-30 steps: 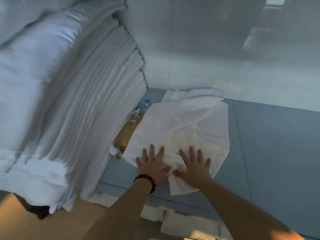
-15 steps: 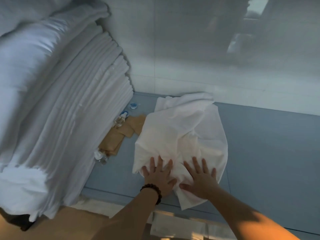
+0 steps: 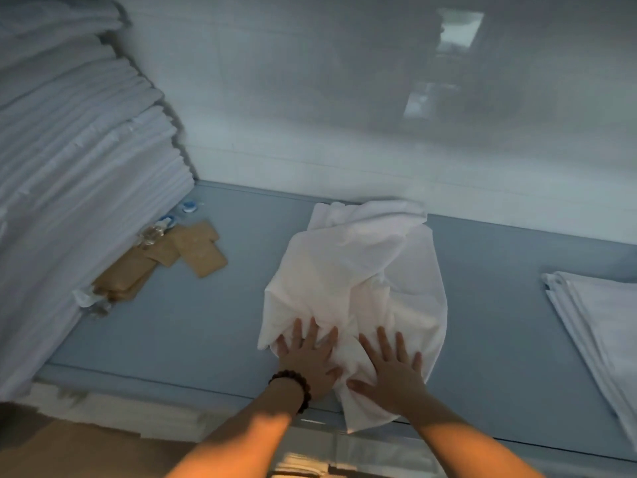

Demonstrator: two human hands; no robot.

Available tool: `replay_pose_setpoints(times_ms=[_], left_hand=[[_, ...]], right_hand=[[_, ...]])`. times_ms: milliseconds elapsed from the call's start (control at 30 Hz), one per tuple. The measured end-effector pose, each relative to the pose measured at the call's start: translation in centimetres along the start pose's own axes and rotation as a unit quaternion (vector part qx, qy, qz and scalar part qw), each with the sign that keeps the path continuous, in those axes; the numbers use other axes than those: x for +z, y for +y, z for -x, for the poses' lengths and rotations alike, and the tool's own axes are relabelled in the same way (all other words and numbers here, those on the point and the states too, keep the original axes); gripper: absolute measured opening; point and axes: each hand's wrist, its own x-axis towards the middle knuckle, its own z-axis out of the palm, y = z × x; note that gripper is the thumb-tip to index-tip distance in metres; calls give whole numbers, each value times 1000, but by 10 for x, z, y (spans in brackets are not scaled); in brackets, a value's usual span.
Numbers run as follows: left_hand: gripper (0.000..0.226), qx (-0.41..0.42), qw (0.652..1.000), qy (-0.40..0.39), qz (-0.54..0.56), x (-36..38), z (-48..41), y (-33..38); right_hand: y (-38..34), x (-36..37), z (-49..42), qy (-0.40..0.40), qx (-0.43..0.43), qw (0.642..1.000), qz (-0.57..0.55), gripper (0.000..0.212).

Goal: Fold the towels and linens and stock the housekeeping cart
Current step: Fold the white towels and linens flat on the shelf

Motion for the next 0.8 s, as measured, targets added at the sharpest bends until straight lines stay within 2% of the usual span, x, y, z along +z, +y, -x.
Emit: replay_pose_setpoints(times_ms=[300,433,567,667,800], left_hand=[[79,-9,1000,-13,-17,25,1,129],[80,-12,998,-15,-61,36,24,170],[69,-25,999,-13,-41,35,45,203],[59,0,995,41,-86,22,54,215],[66,47,984,146,-87,-1,45,206]], right_hand=[[125,-6,38,-17,-3,1000,16,98],[163,-5,65,-39,-20,999,16,102],[187,-5,89,-45,-18,999,4,103],[197,-7,100,-49,-21,999,6,104],[192,-18,101,-57,-19,998,-35,102]])
